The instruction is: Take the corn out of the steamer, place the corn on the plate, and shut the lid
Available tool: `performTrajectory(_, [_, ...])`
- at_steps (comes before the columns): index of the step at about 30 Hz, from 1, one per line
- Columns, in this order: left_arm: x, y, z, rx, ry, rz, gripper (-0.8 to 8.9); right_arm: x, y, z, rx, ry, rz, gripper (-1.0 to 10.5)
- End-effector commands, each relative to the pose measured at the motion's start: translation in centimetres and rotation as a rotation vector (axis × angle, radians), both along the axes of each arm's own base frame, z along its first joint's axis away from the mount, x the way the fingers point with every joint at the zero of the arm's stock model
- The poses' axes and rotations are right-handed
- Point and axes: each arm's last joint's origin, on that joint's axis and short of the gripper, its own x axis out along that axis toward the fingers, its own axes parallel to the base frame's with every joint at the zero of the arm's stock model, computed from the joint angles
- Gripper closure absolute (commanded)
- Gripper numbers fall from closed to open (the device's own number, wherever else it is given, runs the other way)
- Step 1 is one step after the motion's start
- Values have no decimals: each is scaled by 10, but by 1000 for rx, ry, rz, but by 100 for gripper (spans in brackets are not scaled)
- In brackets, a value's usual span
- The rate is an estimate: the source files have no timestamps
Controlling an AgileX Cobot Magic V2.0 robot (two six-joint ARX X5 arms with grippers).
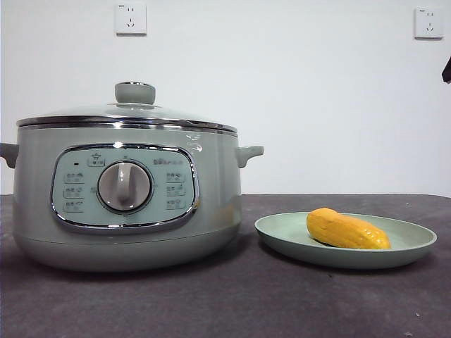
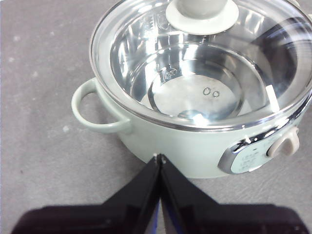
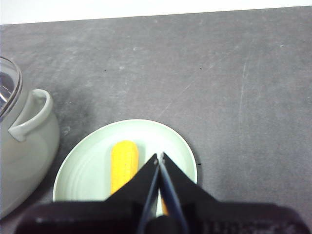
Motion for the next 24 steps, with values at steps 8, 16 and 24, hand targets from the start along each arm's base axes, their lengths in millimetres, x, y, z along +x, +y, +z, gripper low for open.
performTrajectory(8, [-25, 45, -3, -135, -464, 326, 817, 0, 0, -2, 9, 5, -7, 946])
performTrajectory(16, [-13, 53, -75, -108, -365, 450, 817, 0, 0, -2, 8, 6, -7, 946])
performTrajectory(24, [-3, 52, -110, -182, -343, 342, 817, 0, 0, -2, 8, 6, -7, 946])
